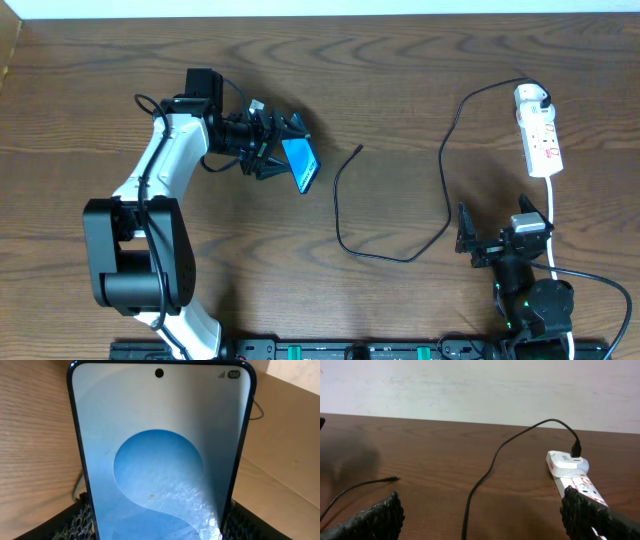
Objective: Plug charger to phone and switch on socket
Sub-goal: 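Lift the phone with the left gripper and tilt it upright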
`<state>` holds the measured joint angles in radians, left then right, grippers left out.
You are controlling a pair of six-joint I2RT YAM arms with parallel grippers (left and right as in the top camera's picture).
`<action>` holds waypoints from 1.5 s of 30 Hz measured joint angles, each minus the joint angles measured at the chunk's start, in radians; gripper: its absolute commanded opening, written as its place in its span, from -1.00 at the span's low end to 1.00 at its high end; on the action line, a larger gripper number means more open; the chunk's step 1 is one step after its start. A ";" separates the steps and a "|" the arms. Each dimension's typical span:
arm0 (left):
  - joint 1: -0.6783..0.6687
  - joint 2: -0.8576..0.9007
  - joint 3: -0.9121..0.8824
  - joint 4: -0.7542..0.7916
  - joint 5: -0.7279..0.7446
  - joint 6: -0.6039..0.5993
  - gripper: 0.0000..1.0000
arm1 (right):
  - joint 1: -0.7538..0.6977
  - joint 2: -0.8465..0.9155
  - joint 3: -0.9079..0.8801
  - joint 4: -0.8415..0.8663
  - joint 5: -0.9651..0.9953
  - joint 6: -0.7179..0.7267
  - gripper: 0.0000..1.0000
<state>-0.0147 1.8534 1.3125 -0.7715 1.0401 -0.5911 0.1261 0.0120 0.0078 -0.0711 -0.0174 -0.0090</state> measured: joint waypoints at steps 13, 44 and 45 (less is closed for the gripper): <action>0.002 0.000 0.000 0.002 0.073 -0.016 0.23 | 0.000 0.000 0.000 0.000 0.000 0.000 0.98; 0.003 0.000 0.000 0.169 0.085 -0.222 0.14 | 0.000 0.000 0.000 0.001 0.001 0.000 0.99; 0.003 0.000 0.000 0.172 0.082 -0.229 0.14 | 0.000 0.000 0.000 0.001 0.004 0.000 0.98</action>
<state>-0.0120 1.8534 1.3125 -0.5991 1.1217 -0.8196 0.1261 0.0120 0.0078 -0.0700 -0.0135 -0.0090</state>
